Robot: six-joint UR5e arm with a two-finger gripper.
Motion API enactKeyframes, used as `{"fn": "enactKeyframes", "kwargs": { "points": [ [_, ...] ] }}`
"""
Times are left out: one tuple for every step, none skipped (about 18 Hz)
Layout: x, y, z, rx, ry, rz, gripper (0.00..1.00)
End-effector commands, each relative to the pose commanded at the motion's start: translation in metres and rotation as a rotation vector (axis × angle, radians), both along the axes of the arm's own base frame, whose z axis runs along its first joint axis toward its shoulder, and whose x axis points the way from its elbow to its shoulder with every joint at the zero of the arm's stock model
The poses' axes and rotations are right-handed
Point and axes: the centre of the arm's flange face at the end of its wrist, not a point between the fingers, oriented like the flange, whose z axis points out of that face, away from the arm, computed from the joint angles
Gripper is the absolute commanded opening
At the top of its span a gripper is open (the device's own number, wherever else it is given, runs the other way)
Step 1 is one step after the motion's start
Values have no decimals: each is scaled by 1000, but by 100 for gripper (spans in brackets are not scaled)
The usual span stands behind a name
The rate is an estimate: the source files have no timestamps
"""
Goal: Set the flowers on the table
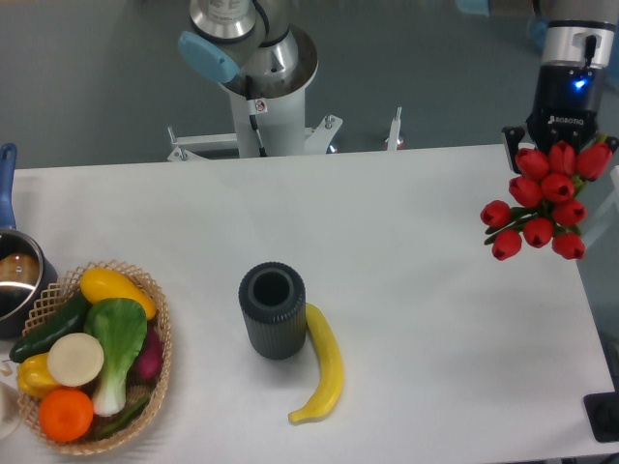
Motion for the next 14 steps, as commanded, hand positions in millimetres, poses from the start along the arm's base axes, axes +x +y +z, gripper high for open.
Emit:
{"fn": "enactKeyframes", "kwargs": {
  "points": [
    [1, 1, 0, -3, 0, 0, 44],
    [3, 2, -5, -11, -10, -1, 44],
    [4, 1, -7, -25, -10, 4, 44],
    [1, -1, -3, -40, 0, 13, 44],
    [1, -3, -2, -44, 1, 18, 44],
    [1, -3, -3, -46, -1, 17, 44],
    [2, -2, -4, -45, -4, 17, 44],
    [1, -2, -4, -47, -3, 17, 44],
    [2, -3, -3, -62, 1, 23, 44],
    [3, -4, -6, -98, 2, 35, 44],
    [5, -4, -9, -148, 5, 48, 44],
    [8, 0, -9, -197, 15, 53, 44],
    [12, 11, -12, -239, 20, 44, 44],
    [15, 24, -16, -303, 31, 37, 44]
  ]
}}
